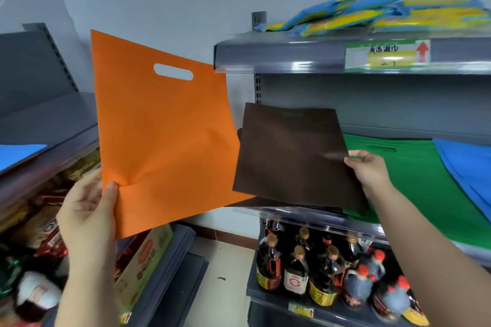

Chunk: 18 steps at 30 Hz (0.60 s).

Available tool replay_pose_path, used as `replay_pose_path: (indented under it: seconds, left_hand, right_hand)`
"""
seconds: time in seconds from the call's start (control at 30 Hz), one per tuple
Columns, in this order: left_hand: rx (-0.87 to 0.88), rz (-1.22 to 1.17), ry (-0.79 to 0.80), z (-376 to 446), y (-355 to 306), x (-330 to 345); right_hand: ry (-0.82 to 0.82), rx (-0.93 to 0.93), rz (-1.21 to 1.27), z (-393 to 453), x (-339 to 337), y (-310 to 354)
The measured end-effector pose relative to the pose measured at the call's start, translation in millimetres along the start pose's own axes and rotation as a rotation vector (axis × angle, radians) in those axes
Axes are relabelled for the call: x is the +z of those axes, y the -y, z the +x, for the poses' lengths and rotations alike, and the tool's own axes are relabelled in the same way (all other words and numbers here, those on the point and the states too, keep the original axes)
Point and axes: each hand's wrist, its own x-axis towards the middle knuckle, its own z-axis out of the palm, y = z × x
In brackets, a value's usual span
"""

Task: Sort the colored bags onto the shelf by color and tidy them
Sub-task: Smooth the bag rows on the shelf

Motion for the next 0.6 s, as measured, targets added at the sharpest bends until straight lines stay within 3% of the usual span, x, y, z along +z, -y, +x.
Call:
replay_pose_path:
  seconds: [0.13,0.27,0.33,0.43,0.53,0.6]
  left_hand:
    - [-0.01,-0.046,-0.001,9.7,0.5,-6.1]
    - [-0.022,-0.065,0.029,25.8,5.2,-23.7]
    - [-0.051,-0.103,0.025,37.0,9.7,-36.2]
    - [-0.112,-0.16,0.061,52.0,15.9,-49.4]
    - [-0.153,-0.19,0.137,57.3,24.9,-52.9]
    - [-0.193,-0.189,0.194,55.1,34.2,-51.2]
  right_hand:
    - [-0.094,-0.127,-0.473,13.2,13.8,-0.6]
    - [-0.017,-0.18,-0.929,-8.1,29.4,0.3]
    - [-0.028,-0.267,-1.017,-29.0,40.5,-1.8]
    - [0.096,-0.301,-0.58,-77.9,71.9,7.2]
    - [0.404,-0.047,-0.028,-136.5,108.0,32.1]
    - [0.504,0.085,0.11,-167.6,118.1,42.8]
